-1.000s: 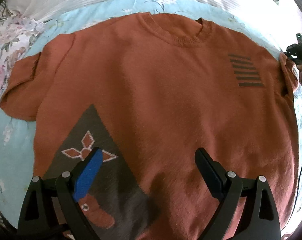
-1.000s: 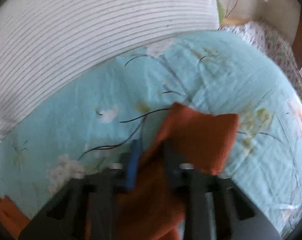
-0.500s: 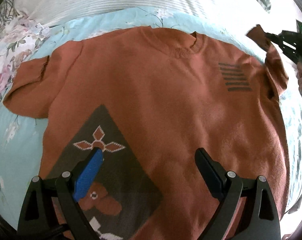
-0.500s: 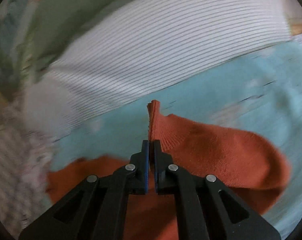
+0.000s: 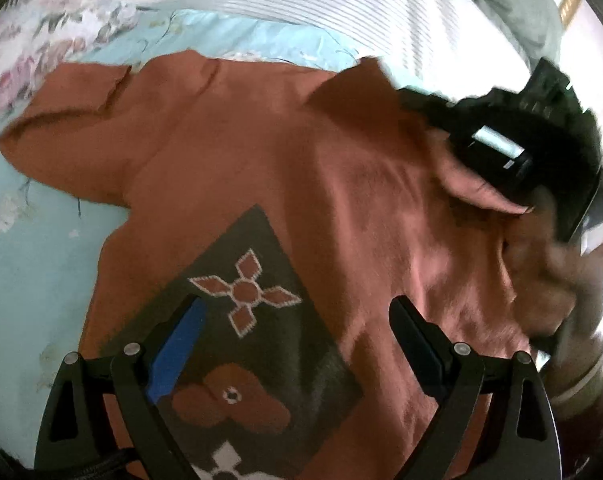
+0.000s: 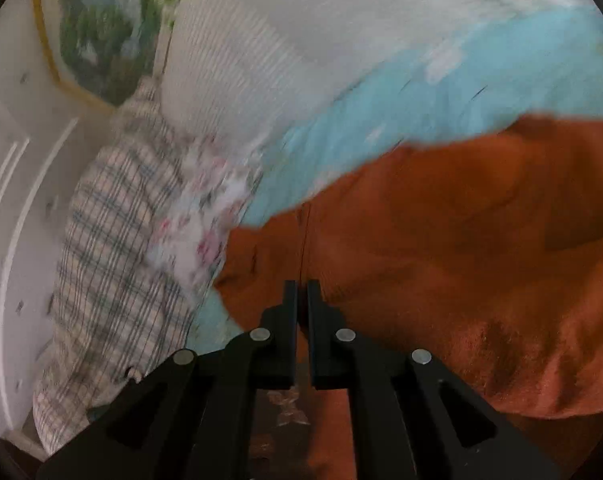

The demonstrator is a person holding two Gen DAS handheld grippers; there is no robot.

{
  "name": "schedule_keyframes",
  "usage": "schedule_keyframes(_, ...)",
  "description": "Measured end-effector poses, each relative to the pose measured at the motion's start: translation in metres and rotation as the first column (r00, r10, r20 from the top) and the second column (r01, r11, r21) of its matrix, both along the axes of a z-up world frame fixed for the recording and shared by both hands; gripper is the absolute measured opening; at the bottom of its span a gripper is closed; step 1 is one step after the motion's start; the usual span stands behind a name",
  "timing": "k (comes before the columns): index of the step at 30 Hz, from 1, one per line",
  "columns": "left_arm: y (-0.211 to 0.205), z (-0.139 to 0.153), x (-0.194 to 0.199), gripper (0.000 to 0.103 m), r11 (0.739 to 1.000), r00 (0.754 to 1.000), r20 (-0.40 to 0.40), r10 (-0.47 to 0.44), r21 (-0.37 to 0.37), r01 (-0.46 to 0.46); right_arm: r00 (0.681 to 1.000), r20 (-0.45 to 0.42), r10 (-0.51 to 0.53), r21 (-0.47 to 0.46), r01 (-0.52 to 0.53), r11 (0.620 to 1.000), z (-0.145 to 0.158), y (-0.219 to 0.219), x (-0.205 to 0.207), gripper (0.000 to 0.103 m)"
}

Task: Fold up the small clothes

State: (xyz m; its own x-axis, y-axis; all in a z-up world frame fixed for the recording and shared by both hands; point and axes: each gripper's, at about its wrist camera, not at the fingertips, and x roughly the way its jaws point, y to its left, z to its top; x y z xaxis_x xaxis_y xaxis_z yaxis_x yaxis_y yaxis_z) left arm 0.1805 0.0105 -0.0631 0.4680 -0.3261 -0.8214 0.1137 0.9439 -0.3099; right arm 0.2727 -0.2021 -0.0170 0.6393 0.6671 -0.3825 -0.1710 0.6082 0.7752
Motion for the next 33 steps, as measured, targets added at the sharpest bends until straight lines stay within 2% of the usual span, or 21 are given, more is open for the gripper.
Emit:
schedule_keyframes(2, 0.009, -0.004, 0.009, 0.094, 0.998, 1.000, -0.003, 0.001, -0.062, -0.001, 0.999, -0.028, 0.043, -0.005, -0.043, 0.999, -0.017, 0.020, 0.009, 0.009)
schedule_keyframes(5, 0.018, -0.016, 0.032, 0.094, 0.987, 0.999, -0.044, -0.006, -0.163, -0.001, 0.994, -0.098, 0.050, -0.089, -0.058, 0.994, -0.034, 0.043, 0.025, 0.009)
schedule_keyframes(7, 0.021, -0.023, 0.047, 0.094, 0.975, 0.997, -0.073, -0.016, -0.224, 0.000, 0.988, -0.143, 0.065, -0.060, -0.074, 0.995, -0.045, 0.042, 0.028, 0.010)
schedule_keyframes(9, 0.023, -0.032, 0.068, 0.094, 0.956, 0.994, -0.107, -0.018, -0.293, -0.014, 0.987, -0.151, 0.064, -0.043, -0.071, 0.997, -0.049, 0.036, 0.021, 0.019)
schedule_keyframes(11, 0.019, -0.038, 0.088, 0.094, 0.943, 0.993, -0.116, -0.017, -0.333, -0.022, 0.992, -0.122, 0.012, -0.070, -0.020, 0.997, -0.042, 0.020, 0.003, 0.029)
schedule_keyframes(14, 0.013, -0.044, 0.117, 0.092, 0.943, 0.995, -0.100, -0.016, -0.331, -0.018, 0.996, -0.056, -0.067, -0.089, 0.061, 0.994, -0.024, -0.006, -0.033, 0.031)
schedule_keyframes(15, 0.008, -0.044, 0.126, 0.085, 0.946, 0.997, -0.077, -0.023, -0.323, -0.003, 0.995, -0.035, -0.098, -0.100, 0.094, 0.991, -0.018, -0.017, -0.051, 0.032)
schedule_keyframes(16, 0.002, -0.042, 0.131, 0.065, 0.950, 0.998, -0.058, -0.035, -0.312, 0.015, 0.992, -0.025, -0.122, -0.110, 0.118, 0.987, -0.014, -0.023, -0.062, 0.033)
schedule_keyframes(17, -0.007, -0.039, 0.136, 0.052, 0.956, 0.996, -0.043, -0.073, -0.286, 0.058, 0.991, -0.016, -0.135, -0.095, 0.133, 0.987, -0.010, -0.033, -0.078, 0.035)
schedule_keyframes(18, -0.013, -0.042, 0.140, 0.021, 0.959, 0.994, -0.047, -0.098, -0.270, 0.082, 0.985, -0.004, -0.172, -0.107, 0.171, 0.980, -0.007, -0.043, -0.094, 0.038)
schedule_keyframes(19, -0.020, -0.045, 0.143, 0.008, 0.958, 0.990, -0.056, -0.126, -0.267, 0.107, 0.979, 0.004, -0.203, -0.114, 0.202, 0.973, -0.005, -0.051, -0.106, 0.040)
schedule_keyframes(20, -0.028, -0.048, 0.144, 0.008, 0.955, 0.987, -0.057, -0.149, -0.267, 0.129, 0.970, 0.017, -0.242, -0.120, 0.242, 0.963, -0.004, -0.060, -0.120, 0.044)
schedule_keyframes(23, -0.034, -0.023, 0.129, 0.006, 0.977, 0.990, 0.037, -0.136, -0.159, 0.140, 0.935, 0.025, -0.355, -0.163, 0.354, 0.921, -0.001, -0.085, -0.149, 0.045)
schedule_keyframes(25, -0.013, 0.009, 0.119, 0.006, 0.991, 0.990, 0.131, -0.060, -0.113, 0.075, 0.909, 0.035, -0.415, -0.204, 0.412, 0.888, 0.003, -0.102, -0.164, 0.046)
schedule_keyframes(26, -0.003, 0.017, 0.120, 0.006, 0.997, 0.987, 0.160, -0.019, -0.065, 0.030, 0.893, 0.040, -0.448, -0.227, 0.444, 0.867, 0.004, -0.111, -0.172, 0.049)
schedule_keyframes(28, 0.018, 0.015, 0.128, 0.006, 0.999, 0.986, 0.162, 0.038, 0.030, -0.044, 0.859, 0.039, -0.511, -0.273, 0.501, 0.821, 0.004, -0.127, -0.181, 0.063)
schedule_keyframes(29, 0.028, 0.010, 0.131, 0.006, 0.998, 0.990, 0.133, 0.054, 0.025, -0.058, 0.841, 0.035, -0.539, -0.291, 0.525, 0.800, 0.000, -0.136, -0.183, 0.070)
schedule_keyframes(31, 0.039, 0.004, 0.133, 0.006, 0.997, 0.992, 0.107, 0.071, -0.014, -0.070, 0.824, 0.010, -0.566, -0.302, 0.542, 0.784, -0.009, -0.146, -0.179, 0.070)
schedule_keyframes(33, 0.039, 0.003, 0.130, 0.006, 0.997, 0.991, 0.114, 0.069, -0.025, -0.066, 0.818, -0.047, -0.573, -0.313, 0.532, 0.787, -0.023, -0.155, -0.167, 0.070)
